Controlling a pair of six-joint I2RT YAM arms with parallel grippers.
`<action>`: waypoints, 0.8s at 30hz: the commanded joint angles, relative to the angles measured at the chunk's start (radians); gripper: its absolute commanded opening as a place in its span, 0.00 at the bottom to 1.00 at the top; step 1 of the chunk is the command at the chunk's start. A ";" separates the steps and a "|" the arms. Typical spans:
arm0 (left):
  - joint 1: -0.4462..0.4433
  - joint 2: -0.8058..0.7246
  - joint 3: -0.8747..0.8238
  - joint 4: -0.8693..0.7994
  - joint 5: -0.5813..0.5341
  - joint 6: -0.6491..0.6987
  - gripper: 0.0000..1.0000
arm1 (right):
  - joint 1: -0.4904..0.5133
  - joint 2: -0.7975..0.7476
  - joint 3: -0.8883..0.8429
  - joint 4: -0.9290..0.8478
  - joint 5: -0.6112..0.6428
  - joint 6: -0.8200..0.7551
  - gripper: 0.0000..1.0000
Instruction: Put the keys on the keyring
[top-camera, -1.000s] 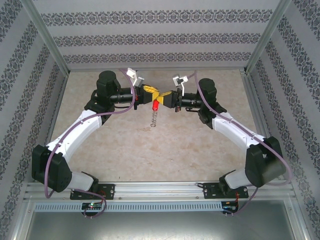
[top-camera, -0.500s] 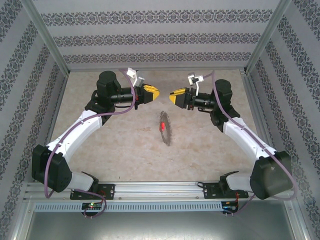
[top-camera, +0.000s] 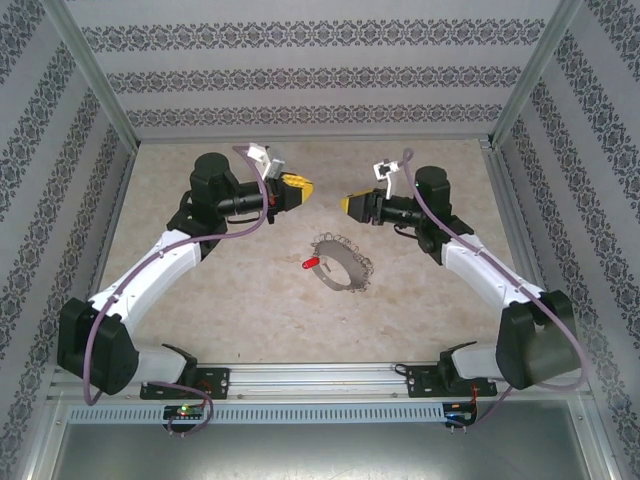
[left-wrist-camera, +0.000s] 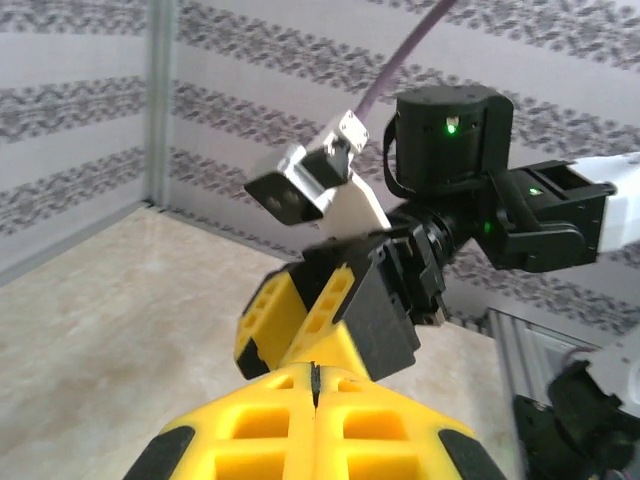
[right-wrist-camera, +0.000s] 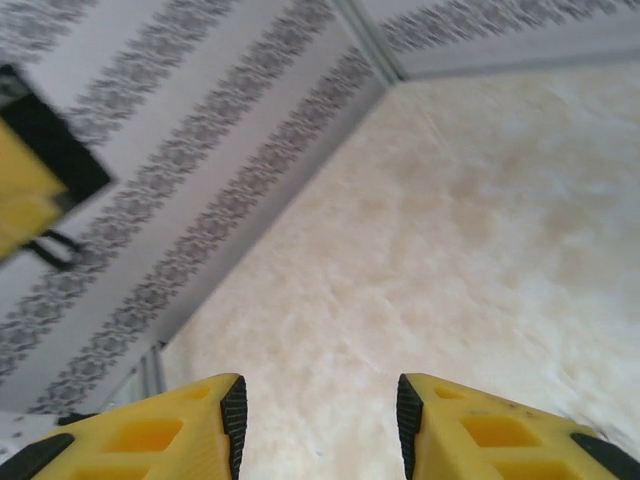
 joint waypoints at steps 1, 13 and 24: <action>-0.009 -0.057 -0.063 0.119 -0.222 -0.053 0.16 | 0.044 0.065 0.007 -0.170 0.120 -0.072 0.47; 0.024 -0.084 -0.226 0.137 -0.620 -0.222 1.00 | 0.242 0.373 0.117 -0.269 0.471 0.079 0.47; 0.071 -0.086 -0.244 -0.044 -0.861 -0.269 1.00 | 0.316 0.455 0.194 -0.300 0.577 0.196 0.47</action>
